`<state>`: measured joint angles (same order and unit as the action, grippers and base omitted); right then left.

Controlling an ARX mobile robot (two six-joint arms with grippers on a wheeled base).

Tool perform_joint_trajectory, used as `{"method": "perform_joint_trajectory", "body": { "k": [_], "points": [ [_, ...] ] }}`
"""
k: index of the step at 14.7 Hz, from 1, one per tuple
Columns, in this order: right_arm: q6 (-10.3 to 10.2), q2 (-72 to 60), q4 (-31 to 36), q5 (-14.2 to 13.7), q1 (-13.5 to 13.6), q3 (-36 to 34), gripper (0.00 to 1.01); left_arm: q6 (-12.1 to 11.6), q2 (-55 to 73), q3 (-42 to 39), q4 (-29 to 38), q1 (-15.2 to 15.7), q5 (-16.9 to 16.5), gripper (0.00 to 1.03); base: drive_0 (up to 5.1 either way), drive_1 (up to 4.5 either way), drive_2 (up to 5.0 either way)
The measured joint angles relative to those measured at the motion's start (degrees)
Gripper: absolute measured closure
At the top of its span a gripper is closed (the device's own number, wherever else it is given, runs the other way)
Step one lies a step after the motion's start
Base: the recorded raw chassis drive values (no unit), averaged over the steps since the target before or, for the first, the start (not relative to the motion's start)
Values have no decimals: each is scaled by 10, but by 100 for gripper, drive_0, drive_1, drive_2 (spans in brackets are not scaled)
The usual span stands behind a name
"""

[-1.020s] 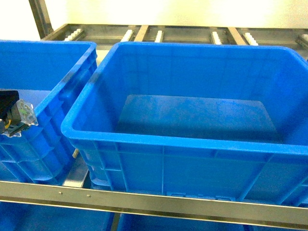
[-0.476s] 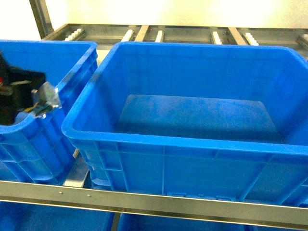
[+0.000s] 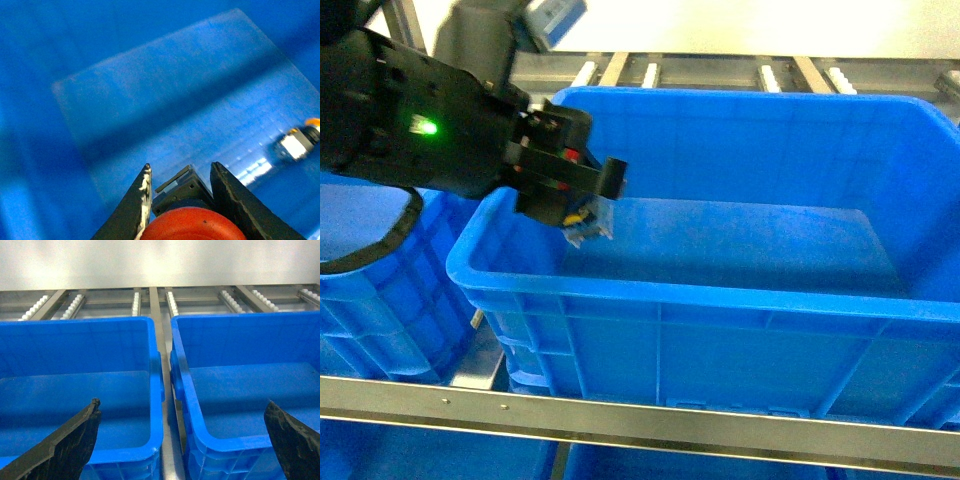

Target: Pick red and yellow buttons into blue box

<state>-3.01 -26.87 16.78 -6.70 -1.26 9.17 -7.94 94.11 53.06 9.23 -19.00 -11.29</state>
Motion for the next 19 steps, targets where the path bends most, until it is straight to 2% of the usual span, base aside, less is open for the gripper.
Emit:
{"method": "perform_joint_trajectory", "body": {
  "k": [1, 2, 3, 4, 6, 9, 11, 12, 14, 15, 16, 17, 19],
  "points": [
    [0, 0, 0, 0, 0, 0, 3, 1, 19, 21, -29, -2, -17, 73, 0, 0, 0],
    [0, 0, 0, 0, 0, 0, 3, -7, 57, 53, -54, -6, -13, 73, 0, 0, 0],
    [0, 0, 0, -1, 0, 0, 3, -59, 120, 105, -61, -7, 28, 73, 0, 0, 0],
    [0, 0, 0, -1, 0, 0, 3, -60, 120, 112, -32, -10, 31, 57, 0, 0, 0],
    [0, 0, 0, -1, 0, 0, 3, -48, 119, 111, 7, -13, 30, 37, 0, 0, 0],
    [0, 0, 0, -1, 0, 0, 3, 3, 96, 74, 91, -16, 37, 3, 0, 0, 0],
    [0, 0, 0, -1, 0, 0, 3, 31, 37, -4, 203, -13, 93, 5, 0, 0, 0],
    [0, 0, 0, -1, 0, 0, 3, 32, -5, -51, 262, -12, 135, 5, 0, 0, 0],
    [0, 0, 0, -1, 0, 0, 3, 34, -78, -135, 326, -5, 211, 5, 0, 0, 0],
    [0, 0, 0, -1, 0, 0, 3, 31, -116, -179, 334, -1, 254, 5, 0, 0, 0],
    [0, 0, 0, -1, 0, 0, 3, 33, -152, -215, 317, 8, 282, 5, 0, 0, 0],
    [0, 0, 0, -1, 0, 0, 3, 45, -197, -253, 284, 19, 294, 5, 0, 0, 0],
    [0, 0, 0, -1, 0, 0, 3, 57, -276, -297, 241, 15, 308, 5, 0, 0, 0]
  ]
}}
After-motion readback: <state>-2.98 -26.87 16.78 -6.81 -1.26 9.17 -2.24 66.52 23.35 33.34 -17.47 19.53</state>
